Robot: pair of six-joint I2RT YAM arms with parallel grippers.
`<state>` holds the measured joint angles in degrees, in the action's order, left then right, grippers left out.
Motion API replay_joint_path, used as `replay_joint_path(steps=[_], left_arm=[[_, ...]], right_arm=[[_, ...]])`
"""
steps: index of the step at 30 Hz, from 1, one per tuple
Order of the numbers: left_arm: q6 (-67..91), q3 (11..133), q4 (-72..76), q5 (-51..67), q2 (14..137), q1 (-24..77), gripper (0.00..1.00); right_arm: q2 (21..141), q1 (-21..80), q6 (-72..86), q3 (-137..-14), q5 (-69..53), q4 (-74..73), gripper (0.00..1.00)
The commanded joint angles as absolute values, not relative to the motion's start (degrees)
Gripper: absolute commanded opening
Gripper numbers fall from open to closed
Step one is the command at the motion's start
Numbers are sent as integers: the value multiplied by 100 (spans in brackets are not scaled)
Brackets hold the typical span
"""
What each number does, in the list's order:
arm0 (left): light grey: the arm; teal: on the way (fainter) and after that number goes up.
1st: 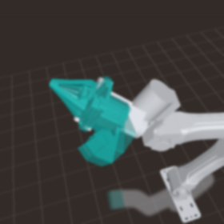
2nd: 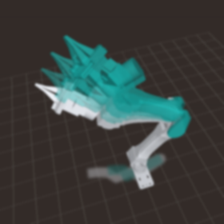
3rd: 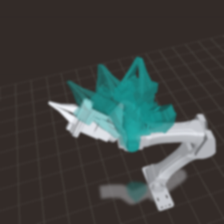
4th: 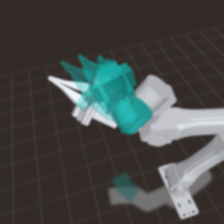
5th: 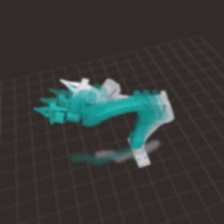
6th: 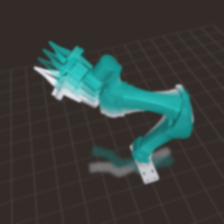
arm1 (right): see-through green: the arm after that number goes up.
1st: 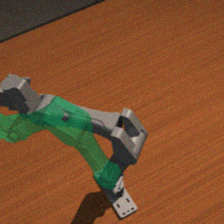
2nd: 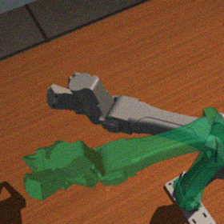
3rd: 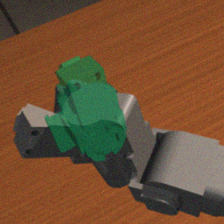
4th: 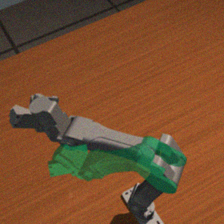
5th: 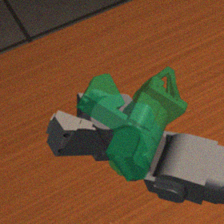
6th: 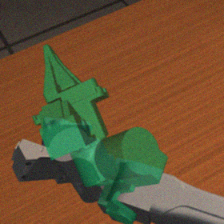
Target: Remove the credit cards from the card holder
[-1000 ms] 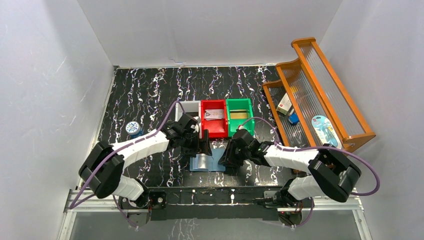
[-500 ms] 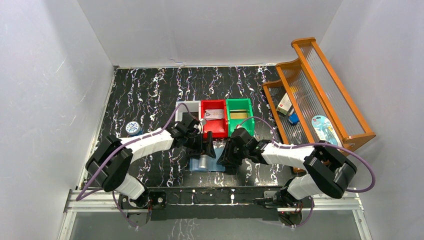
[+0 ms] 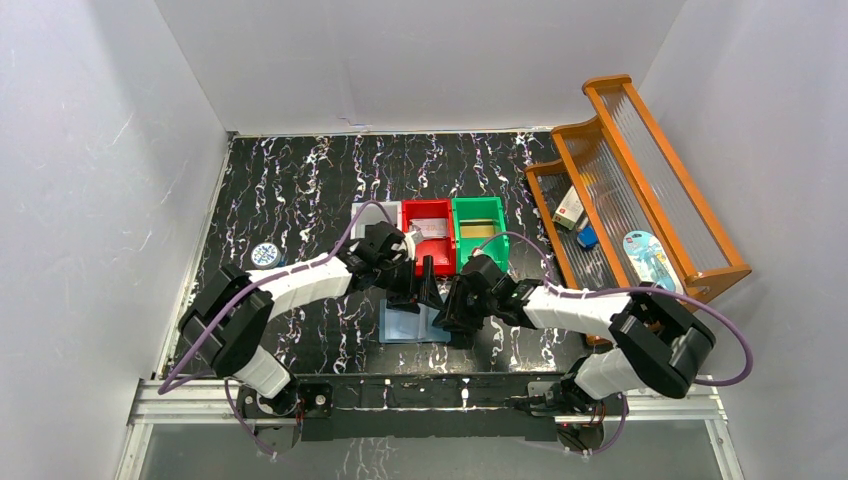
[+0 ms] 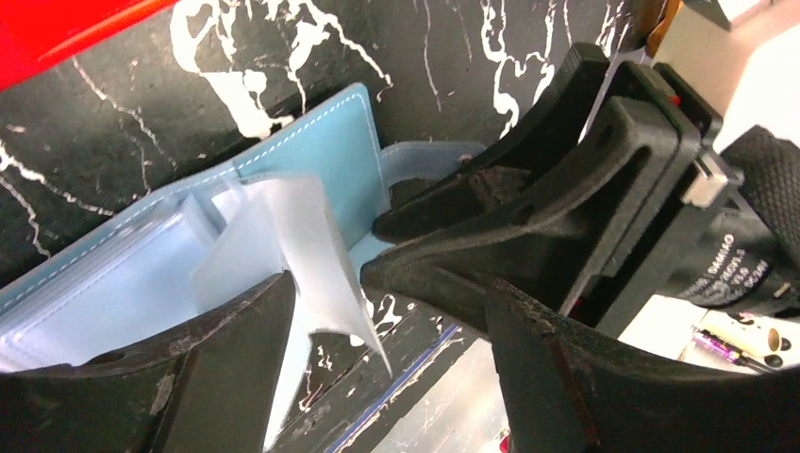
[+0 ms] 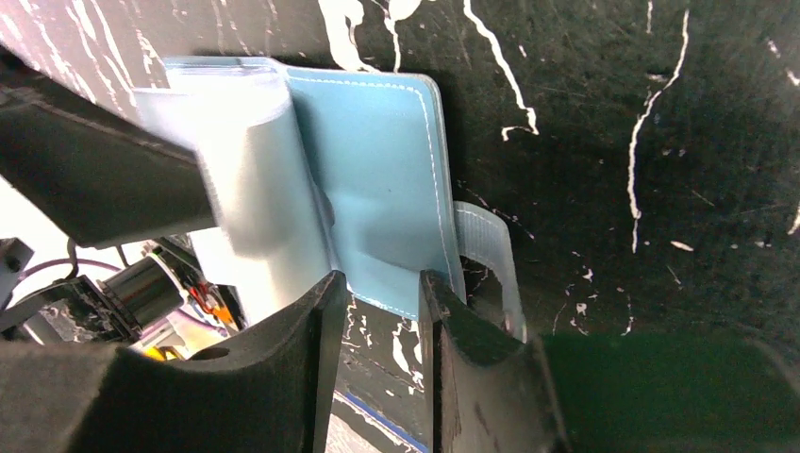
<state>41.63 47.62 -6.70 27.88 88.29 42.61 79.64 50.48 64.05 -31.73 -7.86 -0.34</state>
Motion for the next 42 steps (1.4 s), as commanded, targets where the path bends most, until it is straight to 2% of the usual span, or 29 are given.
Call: replay_joint_path(steps=[1,9,18,28,42], left_arm=[[4361,4903,-339,3045,8980,4297,70],[4494,4928,-64,3026,9285,4331,63],[4596,5230,-1,3095,9570,4358,65],[4648,5440,12,3149,9807,4386,67],[4667,5502,0,3122,9784,4388,69]], right_arm=[[7530,5041,6354,-3137,-436,-33,43],[6267,5043,6586,-2825,440,-165,38],[5737,5037,6277,-2476,-291,742,30],[6474,5211,5794,-2768,-849,1272,29],[7575,5209,5949,-3019,-529,641,33]])
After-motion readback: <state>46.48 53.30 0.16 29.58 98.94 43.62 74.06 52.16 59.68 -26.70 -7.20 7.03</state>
